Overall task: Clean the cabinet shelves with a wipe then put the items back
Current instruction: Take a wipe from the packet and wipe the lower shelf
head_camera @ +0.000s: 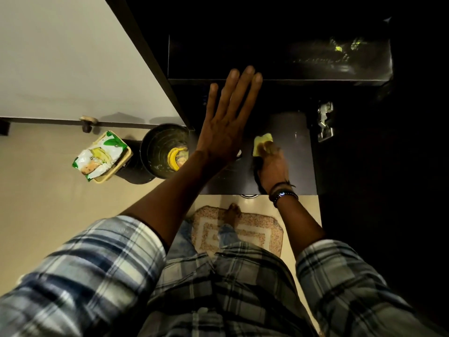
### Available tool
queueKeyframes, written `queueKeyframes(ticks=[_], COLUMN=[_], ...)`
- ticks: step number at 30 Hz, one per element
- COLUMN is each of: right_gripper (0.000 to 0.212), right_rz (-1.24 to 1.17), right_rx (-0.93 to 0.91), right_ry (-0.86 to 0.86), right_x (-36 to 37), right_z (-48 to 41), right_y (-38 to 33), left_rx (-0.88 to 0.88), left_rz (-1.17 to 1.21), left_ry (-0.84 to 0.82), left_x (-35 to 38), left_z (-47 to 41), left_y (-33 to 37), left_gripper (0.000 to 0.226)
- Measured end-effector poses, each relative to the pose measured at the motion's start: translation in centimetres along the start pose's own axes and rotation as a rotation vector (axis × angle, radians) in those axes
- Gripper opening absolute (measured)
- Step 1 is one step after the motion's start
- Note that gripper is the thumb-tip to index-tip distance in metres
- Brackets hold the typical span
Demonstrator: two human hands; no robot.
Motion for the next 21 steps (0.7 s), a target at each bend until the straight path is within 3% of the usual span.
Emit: queueKeyframes(ticks=[5, 8, 10, 15, 18, 21], right_gripper=[0.047, 0.065, 0.068, 0.049, 0.049, 0.064], right_rz=[-0.101, 0.02, 0.073, 0.003, -0.097, -0.046], right_rx=[-0.003, -0.065, 0.017, 0.123, 0.064, -0.087], right_ry=[-0.018, 0.031, 0.023, 0.025, -0.015, -0.116], right_x=[2.0, 1.7, 1.1, 0.4, 2.3, 4.0], right_z=[4.4, 7.8, 7.9, 4.9, 5.1, 7.9], right_y=[-2.0, -0.1, 2.4, 1.4, -1.5, -3.4], left_rx=[0.003, 0.003, -0.006, -0.022, -0.012, -0.002], left_rz=[0.004, 0.011, 0.011, 0.004, -0.019, -0.005], left_ry=[-0.014, -0.013, -0.001, -0.001, 0.001, -0.005], left_x=[-0.2, -0.2, -0.3, -0.3, -0.4, -0.6], left_z=[0.1, 0.2, 0.2, 0.0, 0.0, 0.0], left_y=[0.0, 0.1, 0.1, 0.1, 0.1, 0.3], left_gripper=[0.097, 0.096, 0.094, 0.094, 0.098, 0.096])
Point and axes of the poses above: each hand's wrist, its own z-axis away from the middle knuckle, its own x-axis out of the palm, y = z × x, the point moved 6 cm from there along -z, towards the middle knuckle, and after that the axes turned 4 degrees about -x, right-handed, at the moved point
